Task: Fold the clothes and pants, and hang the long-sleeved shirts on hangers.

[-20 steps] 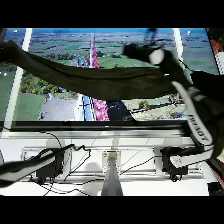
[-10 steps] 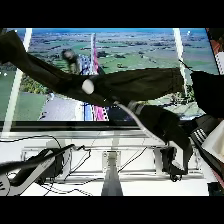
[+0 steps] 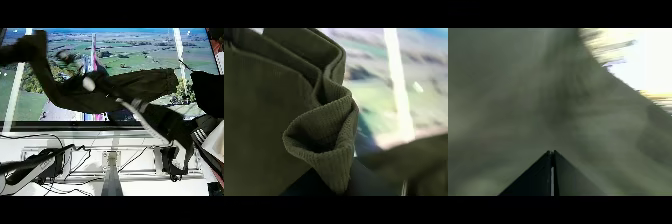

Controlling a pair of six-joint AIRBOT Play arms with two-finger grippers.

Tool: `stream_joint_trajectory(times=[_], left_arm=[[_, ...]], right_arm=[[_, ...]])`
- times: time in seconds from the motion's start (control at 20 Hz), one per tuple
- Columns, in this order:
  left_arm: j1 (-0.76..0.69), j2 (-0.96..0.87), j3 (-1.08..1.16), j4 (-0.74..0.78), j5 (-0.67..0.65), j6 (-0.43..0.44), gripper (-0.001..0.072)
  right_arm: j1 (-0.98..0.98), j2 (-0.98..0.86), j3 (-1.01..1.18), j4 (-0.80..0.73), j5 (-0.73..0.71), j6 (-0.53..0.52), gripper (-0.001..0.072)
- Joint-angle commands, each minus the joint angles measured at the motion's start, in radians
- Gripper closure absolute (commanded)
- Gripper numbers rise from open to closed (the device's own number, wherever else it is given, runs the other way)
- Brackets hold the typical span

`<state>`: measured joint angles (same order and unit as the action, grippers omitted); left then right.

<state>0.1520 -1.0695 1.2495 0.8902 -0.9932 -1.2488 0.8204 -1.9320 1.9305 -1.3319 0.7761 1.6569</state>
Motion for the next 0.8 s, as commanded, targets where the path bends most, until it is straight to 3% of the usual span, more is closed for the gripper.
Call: stream_joint_trajectory(times=[0.0,0.05,0.1,0.15,0.2,0.3,0.4,0.65,0.75], left_arm=[[-0.226,-0.058,0.0,-0.097,-0.006,-0.001,0.069],[-0.307,-0.08,0.0,-0.133,-0.006,-0.001,0.0686],[-0.375,-0.097,0.0,-0.147,-0.006,0.0,0.0538],[-0.436,-0.108,0.0,-0.135,-0.006,0.0,0.0098],[-0.475,-0.113,0.0,-0.116,-0.006,0.002,0.0012],[-0.484,-0.106,0.001,-0.034,-0.01,0.0,0.0001],[-0.402,-0.078,0.001,0.035,-0.04,-0.054,0.0002],[-0.001,0.019,-0.023,0.26,-0.253,-0.056,0.0008],[0.159,0.026,-0.116,0.282,-0.272,-0.055,0.0012]], right_arm=[[-0.244,0.083,0.002,-0.188,0.215,-0.001,0.068],[-0.328,0.103,0.002,-0.19,0.265,0.0,0.068],[-0.419,0.125,0.002,-0.19,0.317,0.006,0.0681],[-0.499,0.141,0.002,-0.184,0.367,0.012,0.0681],[-0.578,0.156,0.002,-0.168,0.421,0.011,0.068],[-0.703,0.17,0.002,-0.145,0.517,0.011,0.068],[-0.793,0.171,0.002,-0.143,0.592,0.003,0.068],[-0.876,0.171,0.0,-0.138,0.63,-0.005,0.068],[-0.86,0.171,0.0,-0.117,0.625,-0.045,0.068]])
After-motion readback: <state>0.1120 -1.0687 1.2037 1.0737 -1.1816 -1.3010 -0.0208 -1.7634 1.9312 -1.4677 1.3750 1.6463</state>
